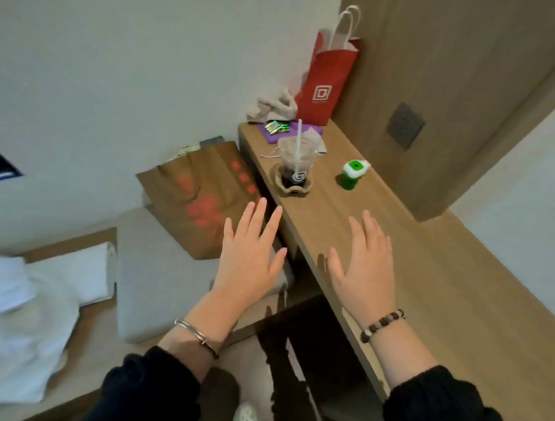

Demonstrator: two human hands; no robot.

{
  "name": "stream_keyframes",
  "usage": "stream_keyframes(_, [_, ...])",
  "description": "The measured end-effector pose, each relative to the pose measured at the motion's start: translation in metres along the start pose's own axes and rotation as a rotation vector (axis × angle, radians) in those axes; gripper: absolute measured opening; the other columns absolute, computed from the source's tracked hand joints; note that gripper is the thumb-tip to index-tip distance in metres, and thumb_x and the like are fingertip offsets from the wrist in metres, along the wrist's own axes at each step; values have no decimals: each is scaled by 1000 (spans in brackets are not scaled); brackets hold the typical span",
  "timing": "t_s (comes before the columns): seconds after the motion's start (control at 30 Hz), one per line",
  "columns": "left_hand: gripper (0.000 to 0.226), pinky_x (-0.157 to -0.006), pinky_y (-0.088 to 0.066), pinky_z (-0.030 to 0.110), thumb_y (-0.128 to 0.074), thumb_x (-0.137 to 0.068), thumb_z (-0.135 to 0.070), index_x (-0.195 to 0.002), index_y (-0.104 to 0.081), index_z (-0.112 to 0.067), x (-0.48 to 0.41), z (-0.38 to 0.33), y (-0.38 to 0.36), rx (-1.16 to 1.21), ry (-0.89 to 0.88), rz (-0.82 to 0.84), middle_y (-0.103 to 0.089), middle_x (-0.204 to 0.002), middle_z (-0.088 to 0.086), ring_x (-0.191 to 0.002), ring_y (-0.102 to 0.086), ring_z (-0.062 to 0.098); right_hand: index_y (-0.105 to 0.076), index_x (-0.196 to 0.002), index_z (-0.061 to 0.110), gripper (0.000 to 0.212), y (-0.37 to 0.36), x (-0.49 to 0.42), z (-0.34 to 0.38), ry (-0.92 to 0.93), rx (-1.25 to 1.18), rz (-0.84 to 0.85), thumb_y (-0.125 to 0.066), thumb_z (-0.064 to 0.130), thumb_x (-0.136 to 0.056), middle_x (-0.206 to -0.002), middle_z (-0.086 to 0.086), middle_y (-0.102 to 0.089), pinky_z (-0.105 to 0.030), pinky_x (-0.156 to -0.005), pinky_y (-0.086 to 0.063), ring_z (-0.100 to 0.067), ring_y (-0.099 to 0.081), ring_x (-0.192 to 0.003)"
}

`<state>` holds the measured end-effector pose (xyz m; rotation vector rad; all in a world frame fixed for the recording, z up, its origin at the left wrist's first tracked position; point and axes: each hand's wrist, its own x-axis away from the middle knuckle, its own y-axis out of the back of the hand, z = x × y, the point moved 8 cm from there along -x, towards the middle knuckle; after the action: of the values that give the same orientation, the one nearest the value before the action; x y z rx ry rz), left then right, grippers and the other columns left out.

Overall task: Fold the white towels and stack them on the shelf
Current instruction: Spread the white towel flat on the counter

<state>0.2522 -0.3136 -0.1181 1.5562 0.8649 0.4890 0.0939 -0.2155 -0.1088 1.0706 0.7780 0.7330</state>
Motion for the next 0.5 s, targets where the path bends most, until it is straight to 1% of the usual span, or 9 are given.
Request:
stream_keyframes(0.1, [65, -114, -10, 52, -27, -94, -49, -151, -9, -24, 3, 61, 0, -30, 123, 8, -6, -160, 5, -147, -3, 23, -35, -143, 16, 62, -30, -20, 53, 97, -42, 34, -50, 44, -89, -153, -9, -29, -41, -113, -20, -24, -27, -140])
stream_keyframes(0.2, [67, -115, -4, 50, -17, -92, -53, -150, 3, -28, 10, 112, -9, -42, 251, 37, 4, -160, 2, -146, 7, 21, -39, -141, 12, 60, -63, -41, 99, 210, -101, 111, -55, 38, -89, -152, -11, -32, -43, -113, -25, -26, -30, -139])
stream_keyframes(0.23, [67, -114, -6, 51, -21, -93, -52, -151, 1, -26, 14, 127, -10, -39, 284, 34, 2, -160, 4, -146, 4, 22, -39, -142, 12, 60, -77, -47, 113, 249, -120, 157, -55, 37, -90, -152, -11, -31, -42, -114, -25, -26, -29, -139])
stream_keyframes(0.3, [68, -113, -15, 57, -40, -92, -43, -151, -14, -20, 19, 155, -9, -14, 331, 10, -13, -158, 11, -146, -10, 27, -37, -143, 11, 61, -103, -59, 143, 340, -137, 237, -54, 37, -91, -154, -10, -28, -42, -115, -25, -26, -27, -140])
stream_keyframes(0.33, [68, -112, -19, 60, -46, -91, -40, -150, -18, -19, 20, 172, -9, -16, 364, 5, -17, -157, 12, -145, -13, 28, -36, -144, 12, 61, -115, -66, 158, 384, -138, 264, -53, 37, -91, -154, -10, -27, -42, -115, -25, -25, -26, -140])
stream_keyframes(0.37, [68, -112, -19, 60, -44, -91, -41, -150, -17, -20, 20, 188, -11, -25, 414, 17, -15, -157, 12, -146, -11, 28, -35, -144, 12, 61, -126, -73, 173, 424, -136, 284, -52, 38, -92, -154, -10, -26, -42, -115, -25, -25, -26, -140])
stream_keyframes(0.43, [67, -115, -11, 58, -34, -94, -46, -151, -8, -23, 23, 216, -14, -33, 523, 39, -5, -159, 8, -146, -1, 26, -34, -145, 13, 61, -145, -86, 202, 494, -140, 320, -51, 40, -92, -154, -10, -26, -43, -115, -26, -25, -26, -141])
stream_keyframes(0.5, [65, -114, -3, 54, -29, -95, -47, -151, -4, -25, 23, 238, -14, -17, 609, 23, 2, -159, 4, -146, 5, 23, -33, -145, 14, 61, -160, -98, 229, 541, -154, 350, -50, 41, -92, -154, -10, -27, -44, -115, -27, -25, -26, -141])
